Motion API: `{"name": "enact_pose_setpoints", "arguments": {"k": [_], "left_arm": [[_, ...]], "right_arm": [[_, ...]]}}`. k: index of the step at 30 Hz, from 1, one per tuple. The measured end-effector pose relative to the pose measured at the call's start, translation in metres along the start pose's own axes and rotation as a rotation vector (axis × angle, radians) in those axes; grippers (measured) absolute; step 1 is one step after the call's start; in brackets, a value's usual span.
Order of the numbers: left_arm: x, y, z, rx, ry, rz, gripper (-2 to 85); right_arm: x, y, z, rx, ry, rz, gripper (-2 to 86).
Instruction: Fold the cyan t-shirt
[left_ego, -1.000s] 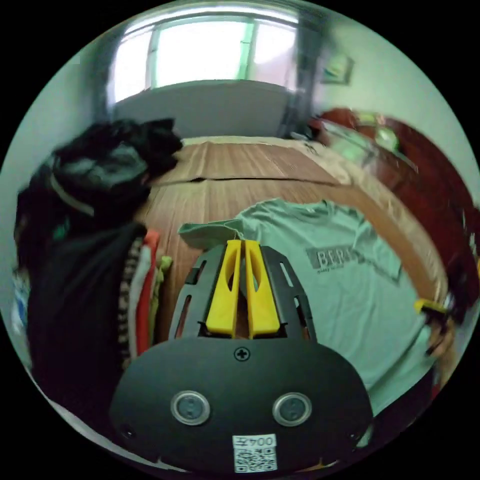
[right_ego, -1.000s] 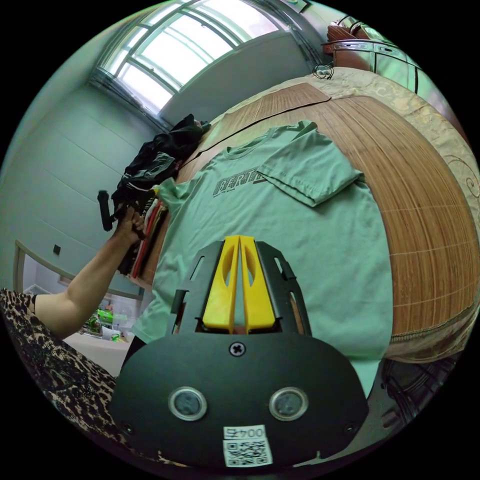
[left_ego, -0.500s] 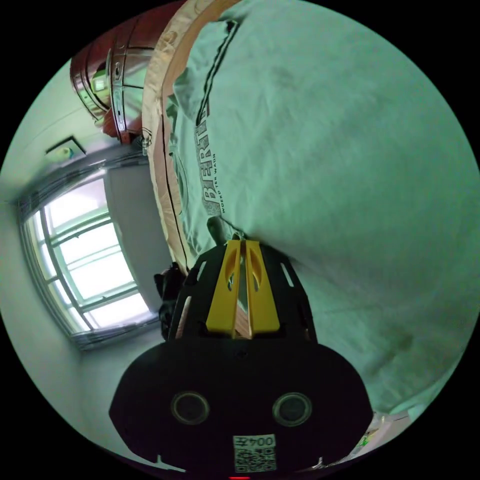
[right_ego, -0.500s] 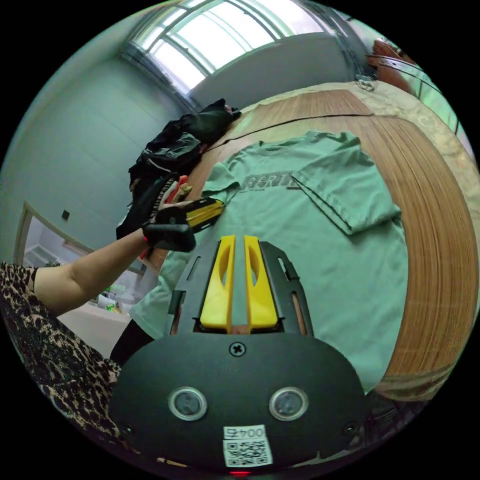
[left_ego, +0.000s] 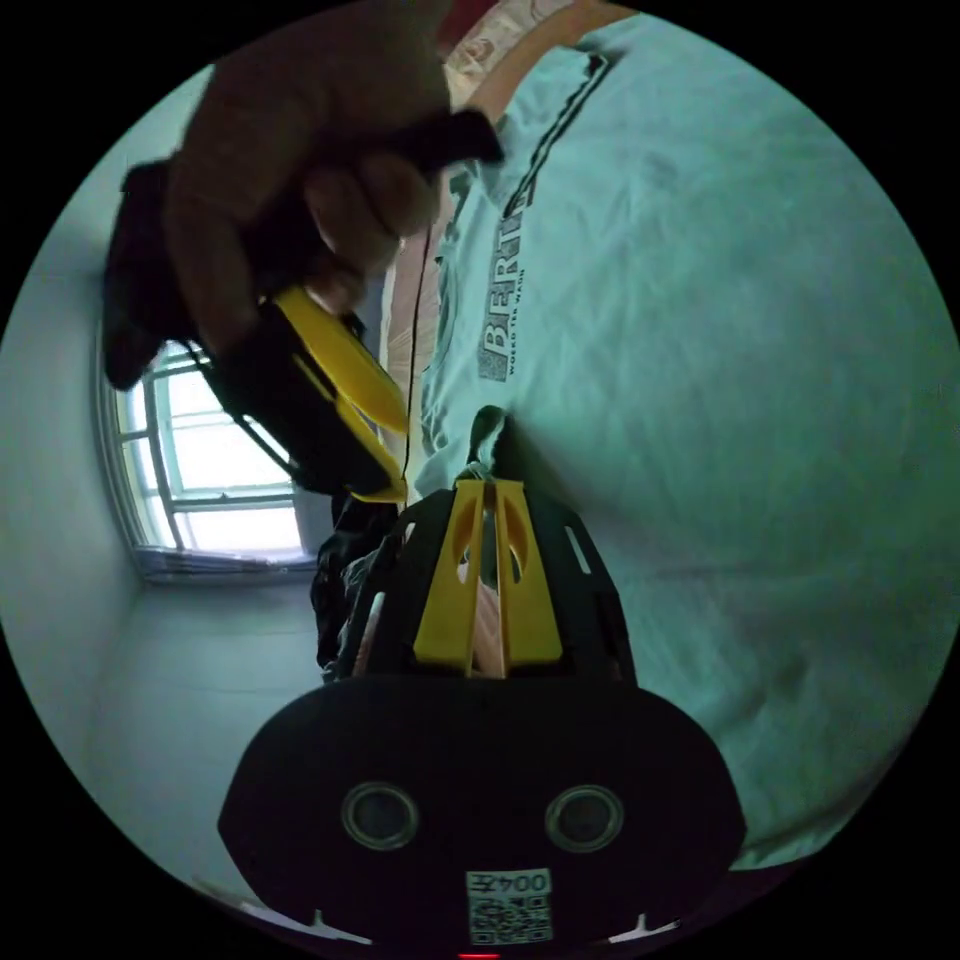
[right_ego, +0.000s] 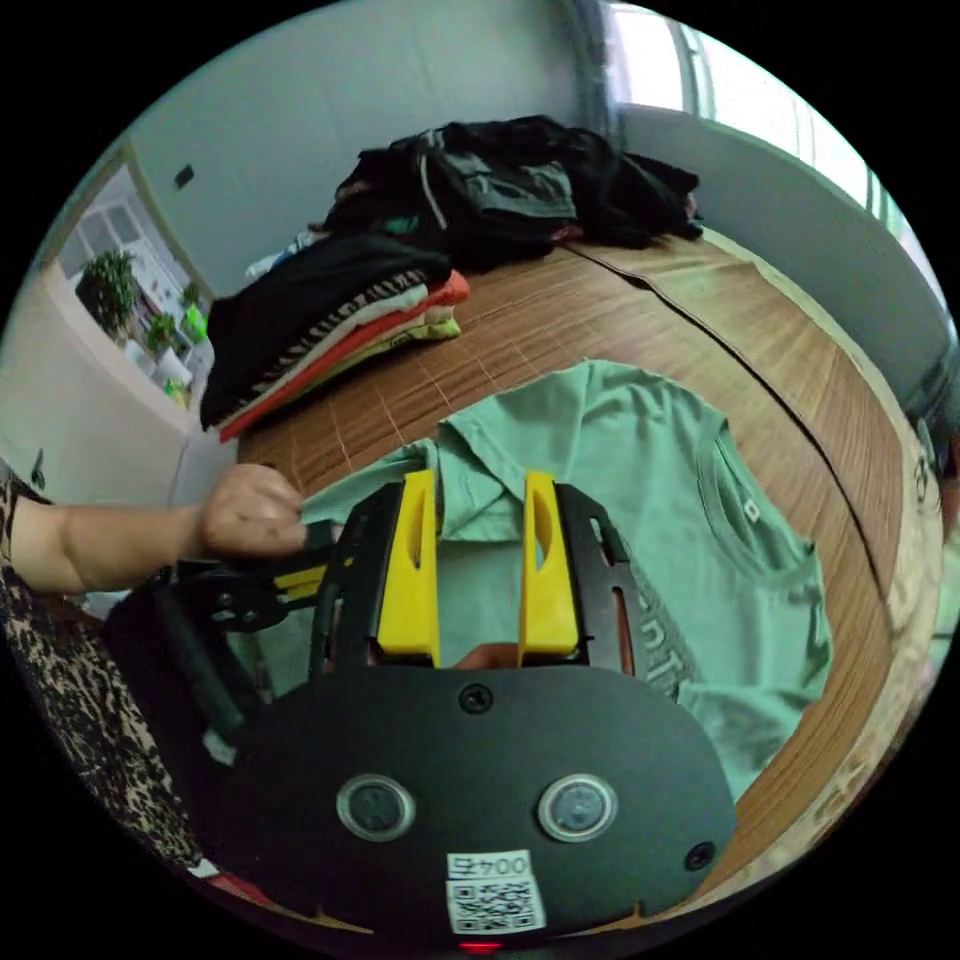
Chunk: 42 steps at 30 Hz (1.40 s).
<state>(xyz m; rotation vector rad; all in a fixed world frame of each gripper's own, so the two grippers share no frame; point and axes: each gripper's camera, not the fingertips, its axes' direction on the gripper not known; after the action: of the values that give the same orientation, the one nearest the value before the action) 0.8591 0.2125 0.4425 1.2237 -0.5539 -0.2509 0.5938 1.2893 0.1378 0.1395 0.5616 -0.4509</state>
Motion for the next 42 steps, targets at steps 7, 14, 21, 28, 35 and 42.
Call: {"name": "enact_pose_setpoints", "arguments": {"k": [7, 14, 21, 28, 35, 42], "left_arm": [[0.004, 0.022, -0.014, 0.126, -0.104, -0.027, 1.3], [-0.028, 0.048, -0.031, 0.244, -0.181, -0.122, 1.0], [-0.105, 0.094, 0.050, -0.003, -0.062, -0.491, 0.8], [-0.158, 0.138, 0.128, -0.033, 0.148, -0.655, 0.7], [-0.208, 0.169, 0.210, -0.104, 0.481, -0.741, 0.7], [-0.250, 0.227, 0.282, -0.142, 0.795, -0.901, 0.5]], "right_arm": [[-0.027, -0.078, 0.077, -0.183, 0.160, -0.251, 12.1], [-0.006, -0.102, 0.076, -0.102, 0.195, -0.133, 0.6], [0.077, -0.059, 0.055, -0.028, 0.250, 0.399, 2.8], [0.104, -0.054, 0.049, 0.052, 0.156, 0.553, 7.7], [0.078, -0.177, 0.077, -0.041, 0.063, 0.204, 9.2], [0.077, -0.257, 0.132, -0.230, 0.101, 0.087, 10.8]]}}
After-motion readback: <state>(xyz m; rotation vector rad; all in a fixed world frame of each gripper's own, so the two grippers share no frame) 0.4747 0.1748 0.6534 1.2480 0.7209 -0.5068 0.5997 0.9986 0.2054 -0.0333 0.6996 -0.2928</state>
